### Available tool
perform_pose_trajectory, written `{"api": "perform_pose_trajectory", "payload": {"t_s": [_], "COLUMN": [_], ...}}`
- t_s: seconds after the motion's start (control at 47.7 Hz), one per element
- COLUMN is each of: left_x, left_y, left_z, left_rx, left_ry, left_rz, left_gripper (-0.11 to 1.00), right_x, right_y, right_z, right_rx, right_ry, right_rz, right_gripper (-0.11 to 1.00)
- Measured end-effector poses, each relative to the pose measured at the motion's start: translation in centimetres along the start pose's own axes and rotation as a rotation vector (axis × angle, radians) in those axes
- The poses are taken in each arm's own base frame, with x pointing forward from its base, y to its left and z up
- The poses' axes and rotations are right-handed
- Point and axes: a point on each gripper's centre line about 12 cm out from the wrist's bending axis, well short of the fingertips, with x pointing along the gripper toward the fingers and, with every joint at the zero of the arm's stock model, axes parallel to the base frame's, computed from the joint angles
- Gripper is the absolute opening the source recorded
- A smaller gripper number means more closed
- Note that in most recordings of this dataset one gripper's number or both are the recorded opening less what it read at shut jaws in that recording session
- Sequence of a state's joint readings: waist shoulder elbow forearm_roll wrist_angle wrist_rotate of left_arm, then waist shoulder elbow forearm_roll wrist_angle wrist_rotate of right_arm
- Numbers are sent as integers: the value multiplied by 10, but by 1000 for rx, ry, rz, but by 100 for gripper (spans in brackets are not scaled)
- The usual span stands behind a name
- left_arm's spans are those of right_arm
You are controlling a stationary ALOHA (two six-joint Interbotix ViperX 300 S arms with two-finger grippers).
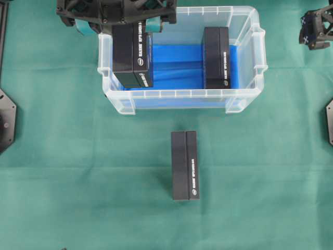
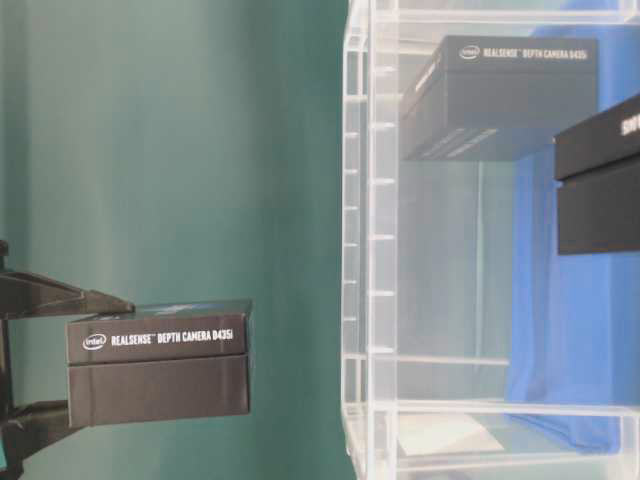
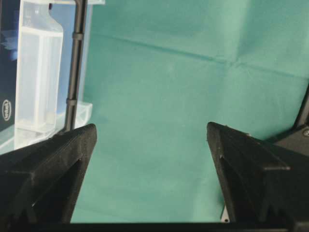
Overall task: Take out the box from the case.
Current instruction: 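Lift the left box straight up out of the case, then carry the box forward and lower it left of the first box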
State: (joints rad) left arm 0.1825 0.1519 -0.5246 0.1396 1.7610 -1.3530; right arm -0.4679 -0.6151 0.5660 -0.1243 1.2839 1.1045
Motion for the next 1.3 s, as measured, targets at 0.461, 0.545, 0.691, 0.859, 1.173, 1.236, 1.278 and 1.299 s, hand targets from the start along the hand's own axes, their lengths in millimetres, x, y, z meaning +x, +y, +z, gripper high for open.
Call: {"api": "perform_pose_trajectory", "payload": {"t_s": [0.461, 0.545, 0.691, 0.859, 1.173, 1.236, 1.278, 1.299], "left_x": [0, 0, 0, 1, 5, 3, 0, 0], "left_y": [0, 0, 0, -2, -5, -5, -4, -4], "left_z": [0, 1, -1, -12, -71, -82, -90, -95], "left_rx": [-1, -2, 2, 20, 11, 4, 5, 4], "left_ry": [-3, -4, -4, -2, 18, 23, 24, 25], "left_rz": [-1, 1, 0, 8, 30, 26, 21, 21], "left_gripper": [60, 60, 60, 60, 60, 60, 60, 60], "right_x": [-2, -3, -4, -6, -9, -9, -9, -9], "right_y": [-1, -1, -2, -3, -4, -4, -5, -4], "right_z": [0, 0, 0, -1, -1, -2, -1, -1], "right_rx": [1, 1, 3, 3, 1, 0, -1, -2], "right_ry": [-4, -4, -6, -10, -12, -13, -12, -12], "right_rz": [7, 8, 11, 19, 23, 24, 21, 23], "right_gripper": [91, 91, 91, 91, 91, 91, 91, 91]}}
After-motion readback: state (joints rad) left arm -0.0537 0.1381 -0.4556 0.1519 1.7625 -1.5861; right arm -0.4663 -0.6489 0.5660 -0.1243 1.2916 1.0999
